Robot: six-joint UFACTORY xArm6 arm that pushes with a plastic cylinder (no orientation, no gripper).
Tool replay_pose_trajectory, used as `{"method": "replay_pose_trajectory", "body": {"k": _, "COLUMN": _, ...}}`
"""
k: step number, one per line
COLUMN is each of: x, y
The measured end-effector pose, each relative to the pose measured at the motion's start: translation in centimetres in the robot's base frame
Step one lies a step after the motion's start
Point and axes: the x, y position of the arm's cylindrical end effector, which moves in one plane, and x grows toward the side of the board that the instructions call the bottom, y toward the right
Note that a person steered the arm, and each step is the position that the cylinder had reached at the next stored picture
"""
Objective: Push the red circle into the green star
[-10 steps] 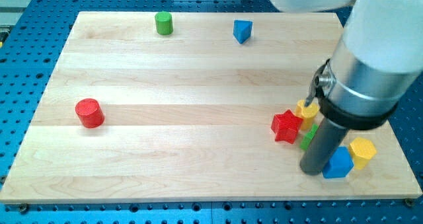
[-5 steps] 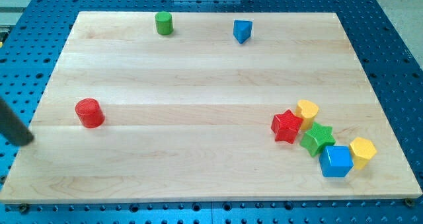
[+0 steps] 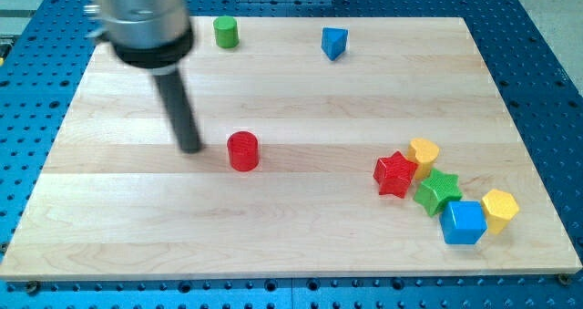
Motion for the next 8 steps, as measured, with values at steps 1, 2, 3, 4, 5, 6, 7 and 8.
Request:
{"method": "replay_pose_trajectory", "body": {"k": 1, "x": 3.2, "y": 8.7}}
{"method": "replay_pose_trajectory", "body": {"k": 2, "x": 3.1, "y": 5.1}}
{"method": "replay_pose_trajectory", "body": {"k": 3, "x": 4.9, "y": 12.1}}
{"method": "replay_pose_trajectory", "body": {"k": 4, "x": 6.1, "y": 17.6}}
{"method": "replay_pose_trajectory", "body": {"k": 5, "x": 8.7, "y": 20.8}}
{"method": "replay_pose_trajectory", "body": {"k": 6, "x": 9.4, "y": 14.6}}
{"method": "replay_pose_trajectory", "body": {"k": 7, "x": 13.0, "y": 17.1}}
{"method": "replay_pose_trajectory", "body": {"k": 8, "x": 12.5, "y": 21.0}}
